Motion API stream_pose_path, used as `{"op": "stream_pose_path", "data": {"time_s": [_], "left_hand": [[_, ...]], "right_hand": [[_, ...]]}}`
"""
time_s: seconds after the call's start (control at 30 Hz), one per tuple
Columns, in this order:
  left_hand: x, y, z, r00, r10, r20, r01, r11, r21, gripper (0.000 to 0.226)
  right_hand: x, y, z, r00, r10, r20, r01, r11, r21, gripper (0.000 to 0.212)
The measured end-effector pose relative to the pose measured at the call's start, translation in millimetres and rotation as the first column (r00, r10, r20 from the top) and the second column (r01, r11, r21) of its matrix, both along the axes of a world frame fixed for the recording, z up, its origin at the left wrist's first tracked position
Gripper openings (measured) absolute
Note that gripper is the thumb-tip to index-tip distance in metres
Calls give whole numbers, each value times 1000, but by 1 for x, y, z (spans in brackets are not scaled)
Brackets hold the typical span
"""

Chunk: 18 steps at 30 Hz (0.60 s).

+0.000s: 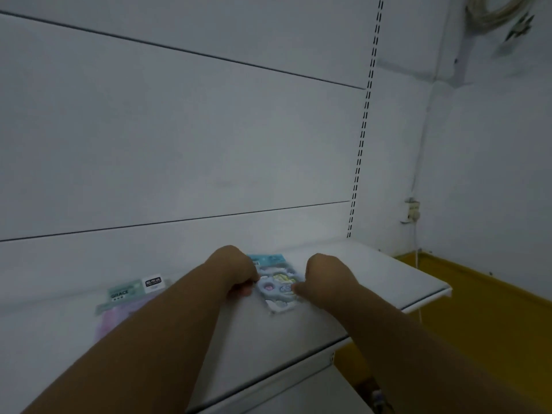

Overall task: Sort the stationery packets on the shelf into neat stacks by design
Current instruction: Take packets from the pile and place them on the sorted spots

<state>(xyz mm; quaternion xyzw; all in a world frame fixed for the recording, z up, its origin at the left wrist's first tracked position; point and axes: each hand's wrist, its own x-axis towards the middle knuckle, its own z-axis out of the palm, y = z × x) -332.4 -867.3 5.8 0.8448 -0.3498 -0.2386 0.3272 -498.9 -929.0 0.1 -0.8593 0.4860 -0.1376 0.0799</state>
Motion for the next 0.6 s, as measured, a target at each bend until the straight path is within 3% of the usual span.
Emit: {"op": "stream_pose_path", "data": {"time_s": [0.1,0.17,0.27,0.37,0.6], "left_hand": [[3,0,-4,932,-30,360,-3,996,90,32],[7,8,-3,878,-14,479,-20,998,66,34],[22,44,5,815,39,578,-55,998,9,33],[50,120,18,754,122,646,-118,992,-50,31],[138,403,23,559,327,762,-390,915,-106,36]], "right_hand": [[1,0,0,998,59,35,-54,990,-129,40],[8,7,10,986,132,100,-105,966,-235,42],[38,38,36,939,293,178,-223,916,-332,46],[88,98,66,856,493,156,-405,826,-393,50],[207,335,98,604,791,96,-673,571,-471,50]]}}
